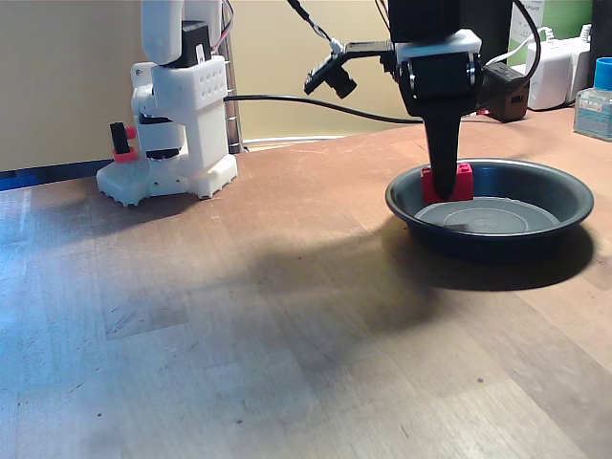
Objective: Grasp a lego block and put it in the bin.
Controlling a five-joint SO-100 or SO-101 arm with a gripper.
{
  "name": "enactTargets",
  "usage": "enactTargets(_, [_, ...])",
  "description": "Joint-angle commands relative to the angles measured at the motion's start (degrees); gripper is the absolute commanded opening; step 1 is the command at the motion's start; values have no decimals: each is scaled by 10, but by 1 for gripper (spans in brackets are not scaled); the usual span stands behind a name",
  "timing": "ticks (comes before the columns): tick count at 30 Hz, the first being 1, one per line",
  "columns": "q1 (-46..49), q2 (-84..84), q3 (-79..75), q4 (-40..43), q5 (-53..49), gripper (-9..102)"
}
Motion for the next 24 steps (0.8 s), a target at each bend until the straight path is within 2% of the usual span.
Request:
enactTargets(1, [0, 2, -23, 0, -5, 0])
enactTargets(4, [0, 2, -23, 3, -6, 1])
enactTargets(11, [0, 3, -23, 1, -7, 15])
enactTargets(24, [0, 35, -55, 24, -5, 15])
